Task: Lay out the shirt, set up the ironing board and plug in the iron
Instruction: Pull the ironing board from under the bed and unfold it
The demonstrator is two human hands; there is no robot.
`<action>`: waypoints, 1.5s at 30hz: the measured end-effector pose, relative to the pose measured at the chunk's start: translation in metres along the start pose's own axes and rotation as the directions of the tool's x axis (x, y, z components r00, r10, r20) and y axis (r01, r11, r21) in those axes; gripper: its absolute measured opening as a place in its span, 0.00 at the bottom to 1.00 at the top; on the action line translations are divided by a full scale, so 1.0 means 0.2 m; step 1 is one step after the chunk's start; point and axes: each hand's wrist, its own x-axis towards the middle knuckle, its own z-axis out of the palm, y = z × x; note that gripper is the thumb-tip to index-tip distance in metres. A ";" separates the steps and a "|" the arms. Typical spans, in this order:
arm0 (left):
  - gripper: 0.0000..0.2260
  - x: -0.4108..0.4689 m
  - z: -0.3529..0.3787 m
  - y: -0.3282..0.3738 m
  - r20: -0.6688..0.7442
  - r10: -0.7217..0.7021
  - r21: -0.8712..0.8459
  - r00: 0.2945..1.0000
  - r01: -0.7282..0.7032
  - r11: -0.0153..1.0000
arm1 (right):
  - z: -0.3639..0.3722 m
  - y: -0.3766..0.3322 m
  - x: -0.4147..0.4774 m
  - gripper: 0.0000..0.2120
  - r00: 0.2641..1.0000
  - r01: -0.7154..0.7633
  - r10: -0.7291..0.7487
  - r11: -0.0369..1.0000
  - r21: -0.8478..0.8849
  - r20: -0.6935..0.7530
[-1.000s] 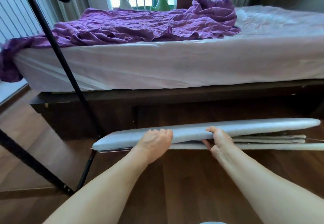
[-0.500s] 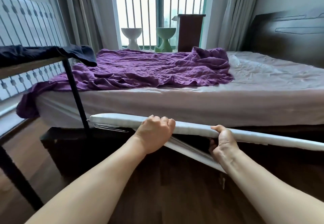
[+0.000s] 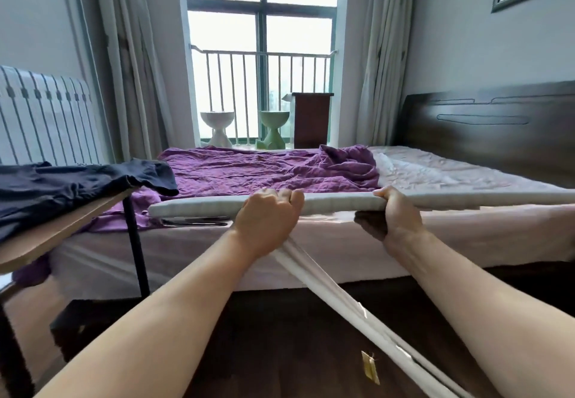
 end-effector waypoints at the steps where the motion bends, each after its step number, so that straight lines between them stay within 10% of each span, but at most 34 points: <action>1: 0.07 0.02 -0.02 -0.02 -0.020 0.004 0.001 1.000 -0.003 1.000 | 0.02 -0.05 -0.01 0.08 1.000 -0.001 0.001 1.000 -0.007 0.014; 13: 0.09 0.11 -0.12 -0.04 -0.073 0.016 0.014 0.997 -0.015 1.000 | 0.04 -0.20 -0.05 0.12 0.998 0.016 -0.024 0.990 0.140 0.057; 24: 0.09 0.16 -0.07 0.01 -0.484 -0.164 0.082 0.860 0.231 0.970 | 0.15 -0.37 -0.14 0.04 0.989 0.149 -0.149 0.943 0.299 -0.022; 28: 0.12 0.11 0.01 0.06 -0.171 -0.279 0.129 0.945 0.302 0.944 | 0.18 -0.41 -0.14 0.07 0.984 0.173 -0.173 0.922 0.346 -0.032; 35: 0.31 0.19 0.04 0.12 0.113 -0.621 0.249 0.776 0.583 0.774 | 0.17 -0.38 -0.13 0.08 0.989 0.149 -0.143 0.928 0.341 -0.042; 45: 0.23 0.24 0.11 0.15 -0.028 -0.691 -0.154 0.723 0.680 0.717 | 0.17 -0.41 -0.12 0.07 0.991 0.125 -0.134 0.920 0.371 -0.001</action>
